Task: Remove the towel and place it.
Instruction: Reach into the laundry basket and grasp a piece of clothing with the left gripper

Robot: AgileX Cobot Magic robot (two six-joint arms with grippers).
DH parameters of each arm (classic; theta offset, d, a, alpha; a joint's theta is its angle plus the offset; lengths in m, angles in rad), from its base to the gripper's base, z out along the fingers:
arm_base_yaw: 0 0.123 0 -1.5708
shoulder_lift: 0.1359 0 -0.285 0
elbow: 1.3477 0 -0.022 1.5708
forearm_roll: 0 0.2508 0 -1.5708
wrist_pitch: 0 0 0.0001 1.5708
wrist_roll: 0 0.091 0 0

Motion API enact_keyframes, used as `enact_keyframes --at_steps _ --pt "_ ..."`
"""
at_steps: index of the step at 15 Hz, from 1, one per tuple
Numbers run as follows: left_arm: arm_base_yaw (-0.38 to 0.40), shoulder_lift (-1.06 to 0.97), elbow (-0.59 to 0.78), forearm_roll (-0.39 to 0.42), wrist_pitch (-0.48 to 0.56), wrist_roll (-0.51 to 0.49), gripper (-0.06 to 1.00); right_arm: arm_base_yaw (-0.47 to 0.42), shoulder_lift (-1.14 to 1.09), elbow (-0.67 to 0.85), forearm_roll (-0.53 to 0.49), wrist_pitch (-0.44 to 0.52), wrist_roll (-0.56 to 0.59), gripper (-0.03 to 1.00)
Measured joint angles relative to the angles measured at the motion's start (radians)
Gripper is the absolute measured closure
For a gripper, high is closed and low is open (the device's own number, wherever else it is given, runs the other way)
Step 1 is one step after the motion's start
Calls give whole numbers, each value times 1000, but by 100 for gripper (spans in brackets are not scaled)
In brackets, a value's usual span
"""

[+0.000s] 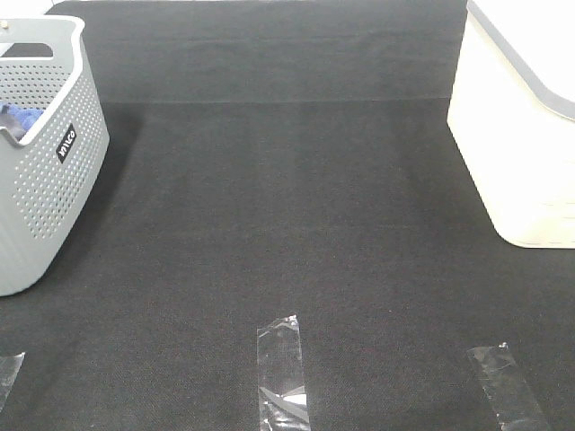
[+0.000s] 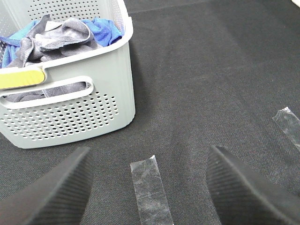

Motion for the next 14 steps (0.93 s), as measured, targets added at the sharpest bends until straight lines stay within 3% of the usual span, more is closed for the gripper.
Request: enact_keyframes --at_steps 14 --pt "0 0 0 0 0 0 28 0 0 0 0 0 0 19"
